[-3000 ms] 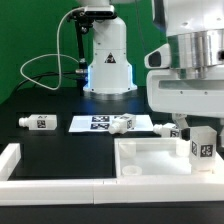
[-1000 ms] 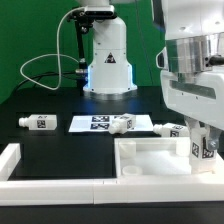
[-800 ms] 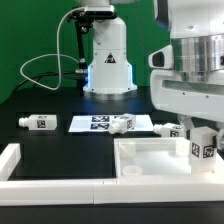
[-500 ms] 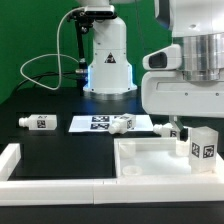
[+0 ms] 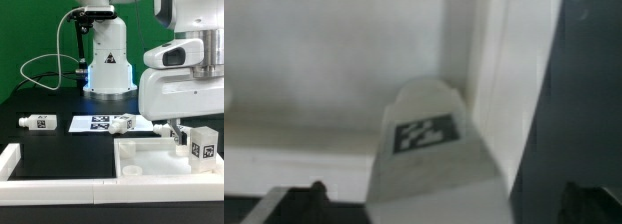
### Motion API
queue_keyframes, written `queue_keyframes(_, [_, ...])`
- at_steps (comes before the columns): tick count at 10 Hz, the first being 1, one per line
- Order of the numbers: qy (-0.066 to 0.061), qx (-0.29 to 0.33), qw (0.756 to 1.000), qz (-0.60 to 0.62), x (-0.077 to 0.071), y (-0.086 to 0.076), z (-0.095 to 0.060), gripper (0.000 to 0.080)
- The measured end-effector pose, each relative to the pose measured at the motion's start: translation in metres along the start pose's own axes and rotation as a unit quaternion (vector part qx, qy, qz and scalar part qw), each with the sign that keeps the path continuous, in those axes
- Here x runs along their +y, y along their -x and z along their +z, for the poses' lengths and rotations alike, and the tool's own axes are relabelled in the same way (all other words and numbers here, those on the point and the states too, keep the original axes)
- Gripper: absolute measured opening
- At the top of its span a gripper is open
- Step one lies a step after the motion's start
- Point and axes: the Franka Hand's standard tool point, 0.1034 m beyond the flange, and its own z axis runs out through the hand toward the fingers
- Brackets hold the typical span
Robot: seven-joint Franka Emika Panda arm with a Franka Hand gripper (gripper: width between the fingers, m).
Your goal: Assemble one leg
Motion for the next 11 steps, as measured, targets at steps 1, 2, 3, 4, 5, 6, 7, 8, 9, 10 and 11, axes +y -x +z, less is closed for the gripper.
queue_keyframes(1, [0.001, -0.001, 1.0, 0.023, 0.0, 0.001, 0.001, 0.0568])
queue_keyframes(2, [0.001, -0.001, 1.0, 0.024, 0.0, 0.001, 0.001, 0.0388])
queue_keyframes(3, [0.0, -0.001, 0.998, 0.067, 0.0, 0.001, 0.001, 0.0283])
queue_keyframes(4, [0.001, -0.001, 0.994, 0.107, 0.001, 0.001, 0.001, 0.0283])
queue_keyframes(5, [0.001, -0.001, 0.991, 0.136, 0.001, 0.001, 0.001, 0.0284])
queue_keyframes(6, [0.002, 0.002, 0.98, 0.197, 0.002, 0.001, 0.002, 0.0284])
queue_keyframes(7, [0.005, 0.003, 0.963, 0.269, 0.003, 0.001, 0.002, 0.0284])
queue_keyframes(8, [0.008, 0.002, 0.93, 0.368, 0.005, 0.002, 0.002, 0.0284])
queue_keyframes(9, [0.006, -0.001, 0.903, 0.429, 0.006, 0.002, 0.002, 0.0284])
queue_keyframes(10, [-0.008, -0.009, 0.841, 0.542, 0.01, 0.003, 0.002, 0.0284])
queue_keyframes(11, [-0.021, -0.016, 0.75, 0.661, 0.012, 0.005, 0.002, 0.0285])
